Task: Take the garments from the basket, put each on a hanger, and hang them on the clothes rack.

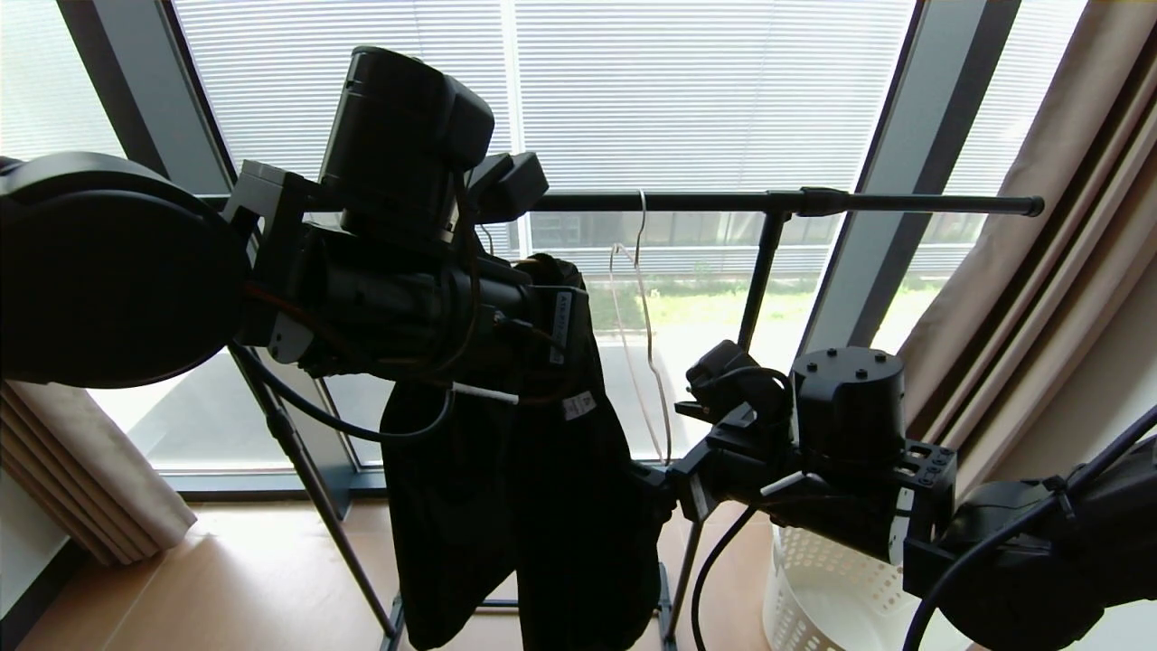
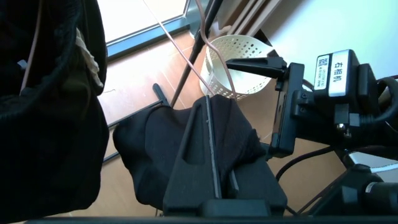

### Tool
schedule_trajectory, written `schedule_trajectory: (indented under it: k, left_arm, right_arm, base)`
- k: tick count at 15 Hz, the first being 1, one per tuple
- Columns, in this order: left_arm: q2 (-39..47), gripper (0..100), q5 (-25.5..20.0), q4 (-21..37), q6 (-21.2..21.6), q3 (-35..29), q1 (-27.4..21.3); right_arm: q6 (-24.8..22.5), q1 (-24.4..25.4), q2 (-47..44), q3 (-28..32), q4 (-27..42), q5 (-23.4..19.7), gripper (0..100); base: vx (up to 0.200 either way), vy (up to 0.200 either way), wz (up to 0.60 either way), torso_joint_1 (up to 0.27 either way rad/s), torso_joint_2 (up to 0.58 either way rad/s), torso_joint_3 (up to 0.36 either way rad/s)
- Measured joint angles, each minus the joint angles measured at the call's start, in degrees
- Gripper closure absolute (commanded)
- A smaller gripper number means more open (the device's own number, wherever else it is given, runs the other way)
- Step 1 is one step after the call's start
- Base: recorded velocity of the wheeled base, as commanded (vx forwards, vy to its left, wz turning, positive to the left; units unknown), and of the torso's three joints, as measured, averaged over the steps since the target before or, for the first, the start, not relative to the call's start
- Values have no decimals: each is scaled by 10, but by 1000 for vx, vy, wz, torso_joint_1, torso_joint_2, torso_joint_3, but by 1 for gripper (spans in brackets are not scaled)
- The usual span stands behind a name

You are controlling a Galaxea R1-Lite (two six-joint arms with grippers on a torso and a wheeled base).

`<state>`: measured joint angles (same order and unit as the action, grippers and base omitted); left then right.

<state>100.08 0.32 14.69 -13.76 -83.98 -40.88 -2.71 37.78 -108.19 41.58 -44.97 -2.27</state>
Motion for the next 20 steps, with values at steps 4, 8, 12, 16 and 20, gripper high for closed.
schedule_trajectory:
  k: [4,8,12,16,20]
  left_arm:
    - [0,100,-1,0,0,0,0]
    - [0,100,-2,3,-1,3,0]
    - [-4,100,-2,3,5,38,4]
    - [-18,100,-4,1,19,82,6]
    - [-22,100,-4,-1,22,95,4]
  right_arm:
    - [0,2,-8,1,-10,1,0]
    - [1,2,-10,1,-13,1,100]
    - [-2,-23,22,3,-9,0,100]
    - [-3,-77,73,18,6,-2,100]
    - [-3,-85,98,17,13,-2,100]
  base:
    - [0,0,0,0,0,0]
    - [0,0,0,0,0,0]
    - [0,0,0,0,0,0]
    - [0,0,0,0,0,0]
    - [0,0,0,0,0,0]
